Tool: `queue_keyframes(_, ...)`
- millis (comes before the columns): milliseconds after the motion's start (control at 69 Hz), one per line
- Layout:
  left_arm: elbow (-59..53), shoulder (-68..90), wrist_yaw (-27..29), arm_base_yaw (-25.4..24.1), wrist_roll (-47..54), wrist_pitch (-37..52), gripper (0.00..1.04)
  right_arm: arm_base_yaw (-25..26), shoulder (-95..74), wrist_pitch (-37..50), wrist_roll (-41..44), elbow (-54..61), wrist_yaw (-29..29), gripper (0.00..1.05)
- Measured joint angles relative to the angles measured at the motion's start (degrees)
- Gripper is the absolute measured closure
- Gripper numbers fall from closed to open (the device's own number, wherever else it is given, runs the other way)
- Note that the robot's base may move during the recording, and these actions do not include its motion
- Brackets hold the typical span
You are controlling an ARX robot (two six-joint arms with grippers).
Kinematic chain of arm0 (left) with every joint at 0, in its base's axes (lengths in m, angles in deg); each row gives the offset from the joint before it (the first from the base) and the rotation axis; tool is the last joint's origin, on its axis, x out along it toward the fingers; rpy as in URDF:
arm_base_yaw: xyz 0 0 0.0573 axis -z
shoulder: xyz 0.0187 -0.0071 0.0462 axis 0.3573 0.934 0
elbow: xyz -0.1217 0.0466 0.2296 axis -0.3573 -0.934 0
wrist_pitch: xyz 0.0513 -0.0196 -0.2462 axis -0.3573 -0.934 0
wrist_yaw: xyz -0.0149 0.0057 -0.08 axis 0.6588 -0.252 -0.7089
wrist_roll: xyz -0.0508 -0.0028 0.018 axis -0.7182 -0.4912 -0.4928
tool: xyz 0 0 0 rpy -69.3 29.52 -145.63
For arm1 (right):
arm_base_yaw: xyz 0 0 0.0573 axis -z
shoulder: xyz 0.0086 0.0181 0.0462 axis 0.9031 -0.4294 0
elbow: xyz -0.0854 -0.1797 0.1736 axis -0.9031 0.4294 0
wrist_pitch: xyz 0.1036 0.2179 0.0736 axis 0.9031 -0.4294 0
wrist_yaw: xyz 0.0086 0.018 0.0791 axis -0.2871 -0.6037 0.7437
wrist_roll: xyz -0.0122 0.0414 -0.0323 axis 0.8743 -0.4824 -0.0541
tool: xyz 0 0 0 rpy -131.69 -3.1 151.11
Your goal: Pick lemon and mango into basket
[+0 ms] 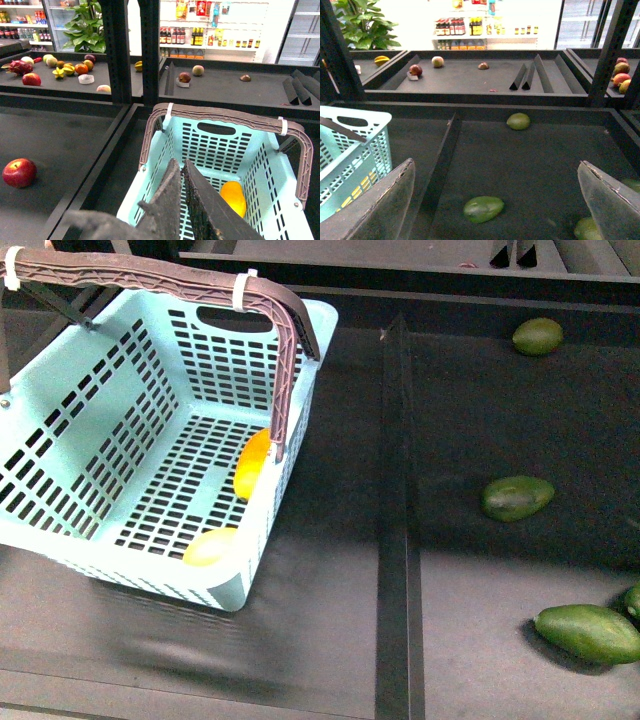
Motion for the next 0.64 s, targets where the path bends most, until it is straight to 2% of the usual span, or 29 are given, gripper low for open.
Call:
queue_keyframes(174,-0.02,0.0,0.0,0.0,-0.04,0.0,1.01,0.0,0.0,0.0,0.0,0.0,0.0,0.09)
queue_keyframes(290,-0.02,0.0,0.0,0.0,-0.02,0.0,0.75,0.0,0.0,0.0,0.0,0.0,0.0,0.09)
queue_keyframes(319,-0.02,0.0,0.0,0.0,0.0,0.0,0.65,0.0,0.0,0.0,0.0,0.0,0.0,0.09)
queue_keyframes(392,-0.02,0.0,0.0,0.0,0.0,0.0,0.47,0.0,0.0,0.0,0.0,0.0,0.0,0.09)
queue_keyframes(580,-0.02,0.0,0.0,0.0,0.07,0.0,0.05,0.0,0.0,0.0,0.0,0.0,0.0,0.09)
queue_keyframes(638,0.0,0.0,0.0,0.0,0.09,0.0,0.07,0.0,0.0,0.0,0.0,0.0,0.0,0.09)
